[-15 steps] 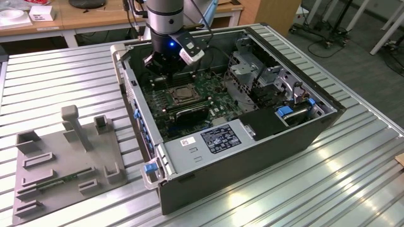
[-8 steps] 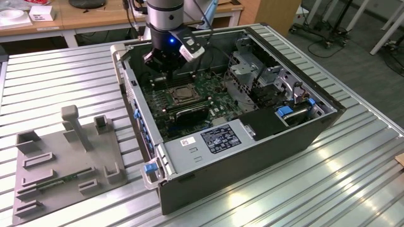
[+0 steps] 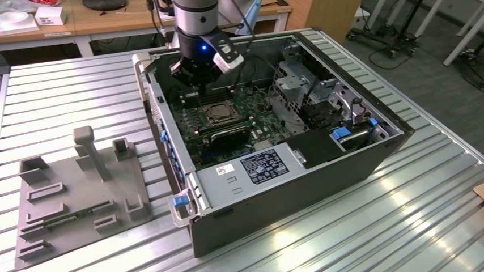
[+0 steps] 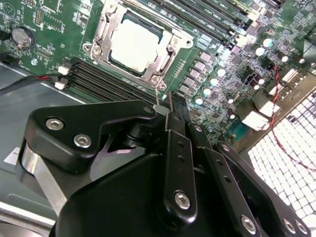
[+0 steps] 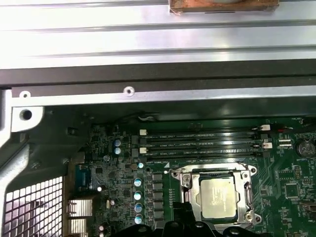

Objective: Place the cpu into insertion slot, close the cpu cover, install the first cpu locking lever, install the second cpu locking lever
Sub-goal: 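Install the first cpu locking lever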

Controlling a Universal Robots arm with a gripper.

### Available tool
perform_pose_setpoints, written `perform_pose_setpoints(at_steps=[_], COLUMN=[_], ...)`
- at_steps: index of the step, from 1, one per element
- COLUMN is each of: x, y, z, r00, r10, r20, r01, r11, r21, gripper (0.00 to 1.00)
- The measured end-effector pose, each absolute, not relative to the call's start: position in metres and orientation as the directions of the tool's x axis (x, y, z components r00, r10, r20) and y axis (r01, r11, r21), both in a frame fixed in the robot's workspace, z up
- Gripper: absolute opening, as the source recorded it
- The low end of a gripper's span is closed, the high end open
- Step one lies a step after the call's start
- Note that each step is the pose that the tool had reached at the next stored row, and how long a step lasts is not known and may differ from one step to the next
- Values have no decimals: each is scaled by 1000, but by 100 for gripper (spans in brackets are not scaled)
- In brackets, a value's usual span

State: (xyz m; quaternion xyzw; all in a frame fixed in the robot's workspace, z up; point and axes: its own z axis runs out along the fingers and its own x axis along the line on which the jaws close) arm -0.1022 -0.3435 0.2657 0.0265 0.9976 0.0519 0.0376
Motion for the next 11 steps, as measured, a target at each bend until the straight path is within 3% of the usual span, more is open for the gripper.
perform_pose_setpoints(at_steps=[11], x=[-123], y=[-343], z=[265], r00=[-994], r10=[57], r20=[-95], r01=[47], r11=[993], r21=[107], gripper=[11])
